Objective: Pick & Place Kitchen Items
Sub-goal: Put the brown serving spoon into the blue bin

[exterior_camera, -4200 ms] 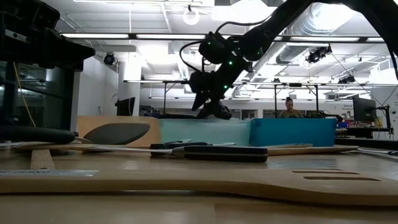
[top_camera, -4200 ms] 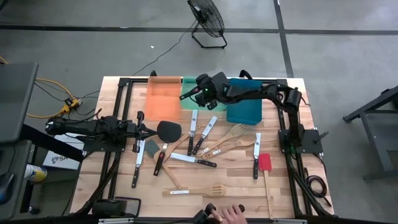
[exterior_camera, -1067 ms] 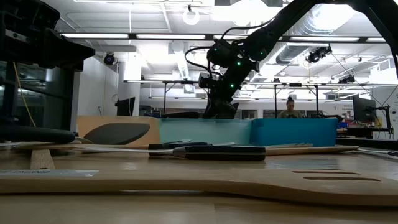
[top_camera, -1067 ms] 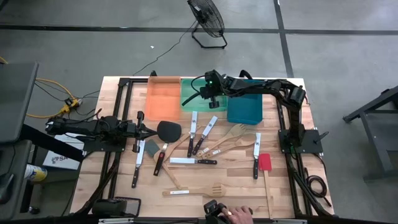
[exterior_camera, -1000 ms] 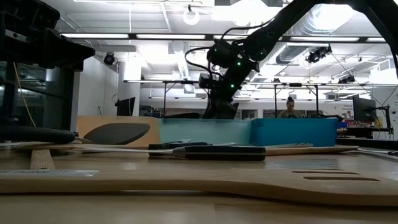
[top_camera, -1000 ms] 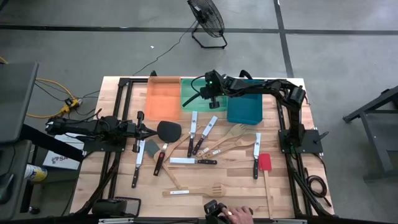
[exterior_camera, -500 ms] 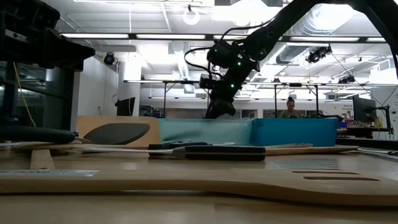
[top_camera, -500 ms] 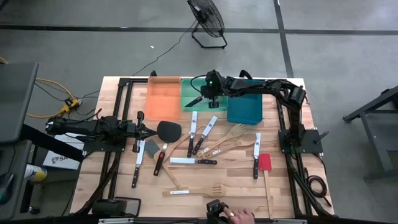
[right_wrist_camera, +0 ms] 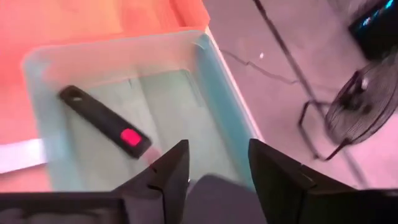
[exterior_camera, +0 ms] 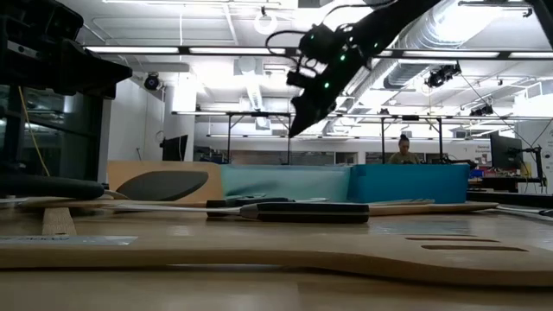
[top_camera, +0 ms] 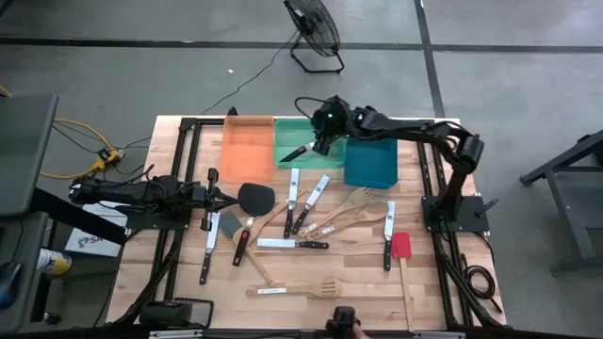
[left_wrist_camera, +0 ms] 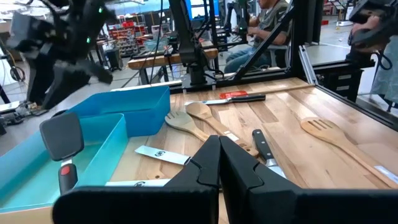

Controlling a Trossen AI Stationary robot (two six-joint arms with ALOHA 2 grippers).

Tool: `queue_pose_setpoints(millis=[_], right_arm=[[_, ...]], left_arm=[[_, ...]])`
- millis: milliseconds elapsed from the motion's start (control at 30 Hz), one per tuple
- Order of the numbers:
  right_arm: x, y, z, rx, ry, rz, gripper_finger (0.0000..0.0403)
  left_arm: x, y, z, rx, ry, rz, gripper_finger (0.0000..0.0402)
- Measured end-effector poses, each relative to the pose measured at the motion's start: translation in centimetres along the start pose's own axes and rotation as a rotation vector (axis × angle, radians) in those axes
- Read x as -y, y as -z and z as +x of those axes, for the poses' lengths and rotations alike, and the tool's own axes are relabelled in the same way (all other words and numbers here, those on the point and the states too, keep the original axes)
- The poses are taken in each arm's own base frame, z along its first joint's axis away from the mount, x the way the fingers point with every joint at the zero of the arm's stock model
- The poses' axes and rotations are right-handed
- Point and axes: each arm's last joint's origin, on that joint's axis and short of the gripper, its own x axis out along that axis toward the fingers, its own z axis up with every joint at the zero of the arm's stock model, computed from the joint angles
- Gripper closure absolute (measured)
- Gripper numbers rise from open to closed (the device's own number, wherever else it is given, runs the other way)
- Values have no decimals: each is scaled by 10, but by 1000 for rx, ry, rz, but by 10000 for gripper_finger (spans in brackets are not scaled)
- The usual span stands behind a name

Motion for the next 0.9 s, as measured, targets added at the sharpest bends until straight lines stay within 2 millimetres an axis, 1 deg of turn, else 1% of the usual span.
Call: queue_pose_setpoints(millis=[133,233,367,567,667,767,900], right_arm=[[-3,3,-23,-73,-85,27,228],[-8,6,-38,-123,-166,32,225],[-21,11,-54,-204,-263,3,228],[-48,30,-70,-448,-354,-57,231],[-64,36,-75,-545,-356,-69,231],[-80,40,-81,-603,-358,-85,231],[-99,41,-91,-622,-369,-118,231]], left_arm=[[0,0,0,0,0,0,402],[0,0,0,0,0,0,402],[0,0,0,0,0,0,402],[0,0,0,0,0,0,402],[0,0,0,0,0,0,402],[0,0,0,0,0,0,402],[0,0,0,0,0,0,402]])
